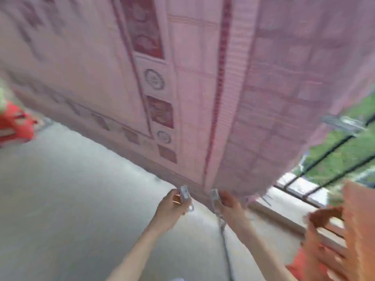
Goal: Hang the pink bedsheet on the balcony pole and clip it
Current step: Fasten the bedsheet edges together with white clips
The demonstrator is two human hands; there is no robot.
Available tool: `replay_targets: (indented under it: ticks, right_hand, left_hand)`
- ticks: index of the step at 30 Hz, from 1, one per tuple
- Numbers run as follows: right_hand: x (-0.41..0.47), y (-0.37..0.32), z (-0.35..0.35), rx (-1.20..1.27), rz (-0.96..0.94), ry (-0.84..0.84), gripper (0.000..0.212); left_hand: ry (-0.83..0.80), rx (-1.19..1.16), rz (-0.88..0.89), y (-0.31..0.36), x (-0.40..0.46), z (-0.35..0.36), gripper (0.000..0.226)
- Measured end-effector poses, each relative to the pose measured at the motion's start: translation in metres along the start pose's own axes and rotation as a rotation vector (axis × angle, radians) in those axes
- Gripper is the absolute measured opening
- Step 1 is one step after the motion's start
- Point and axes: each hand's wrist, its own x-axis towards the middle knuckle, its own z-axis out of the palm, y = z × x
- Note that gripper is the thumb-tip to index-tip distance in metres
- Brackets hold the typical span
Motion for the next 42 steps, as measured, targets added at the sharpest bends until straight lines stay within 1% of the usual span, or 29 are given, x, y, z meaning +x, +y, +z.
replay_targets:
  ticks: [2,3,4,7,9,11,12,15,16,19,20,23,26,27,29,33,36,38,40,42]
  right_hand:
    - [0.021,-0.047,0.060,0.023,-0.059,-0.142,0.022]
    - [0.030,-0.069,0.088,0.051,-0.079,-0.207,0.019]
    - [0.038,-0.091,0.114,0.076,-0.100,-0.263,0.013]
    - [0.066,-0.146,0.186,0.016,-0.226,-0.446,0.011]
    - [0.083,-0.179,0.228,0.043,-0.229,-0.584,0.006]
    - [0.098,-0.213,0.266,0.039,-0.258,-0.720,0.020]
    - [0.107,-0.230,0.286,0.019,-0.284,-0.767,0.023]
    - [0.143,-0.275,0.338,0.001,-0.326,-0.826,0.014]
    - [0.161,-0.292,0.359,-0.007,-0.331,-0.857,0.017]
    - [0.199,-0.339,0.401,-0.065,-0.343,-0.917,0.036]
    - [0.214,-0.360,0.421,-0.078,-0.341,-0.959,0.037]
    - [0.247,-0.414,0.486,-0.108,-0.342,-1.113,0.034]
    - [0.264,-0.457,0.559,-0.169,-0.365,-1.240,0.015]
    - [0.266,-0.469,0.585,-0.191,-0.378,-1.264,0.010]
    - [0.273,-0.493,0.639,-0.195,-0.402,-1.271,0.014]
    - [0.299,-0.544,0.751,-0.092,-0.398,-1.253,0.016]
    - [0.324,-0.589,0.834,-0.030,-0.359,-1.227,0.007]
    - [0.339,-0.622,0.882,0.000,-0.342,-1.206,0.008]
    - [0.355,-0.653,0.922,0.020,-0.344,-1.174,0.005]
    - [0.377,-0.682,0.954,0.048,-0.341,-1.143,0.007]
  left_hand:
    - [0.154,-0.135,-0.025,-0.003,0.001,-0.068,0.022]
    - [0.219,-0.185,-0.027,-0.002,0.002,-0.099,0.022]
    - [0.274,-0.221,-0.030,-0.002,0.002,-0.128,0.022]
    - [0.422,-0.336,-0.021,-0.002,0.009,-0.203,0.028]
    - [0.502,-0.390,-0.008,-0.005,0.018,-0.244,0.028]
    - [0.564,-0.420,0.001,-0.005,0.032,-0.283,0.025]
    - [0.590,-0.433,0.008,-0.005,0.041,-0.303,0.023]
    - [0.659,-0.444,0.019,0.001,0.073,-0.364,0.019]
    - [0.696,-0.445,0.023,0.002,0.088,-0.388,0.017]
    - [0.766,-0.446,0.057,0.012,0.114,-0.441,0.009]
    - [0.803,-0.443,0.068,0.013,0.124,-0.466,0.007]
    - [0.891,-0.442,0.083,0.014,0.144,-0.541,0.004]
    - [0.995,-0.480,0.089,0.004,0.158,-0.614,0.007]
    - [1.021,-0.488,0.093,-0.001,0.163,-0.639,0.008]
    - [1.057,-0.471,0.105,-0.010,0.175,-0.691,0.010]
    - [1.082,-0.432,0.129,-0.032,0.207,-0.807,0.009]
    - [1.047,-0.429,0.130,-0.050,0.230,-0.901,0.011]
    - [1.021,-0.395,0.127,-0.056,0.244,-0.962,0.015]
    - [0.988,-0.352,0.127,-0.055,0.262,-1.018,0.017]
    - [0.947,-0.322,0.143,-0.051,0.286,-1.067,0.013]
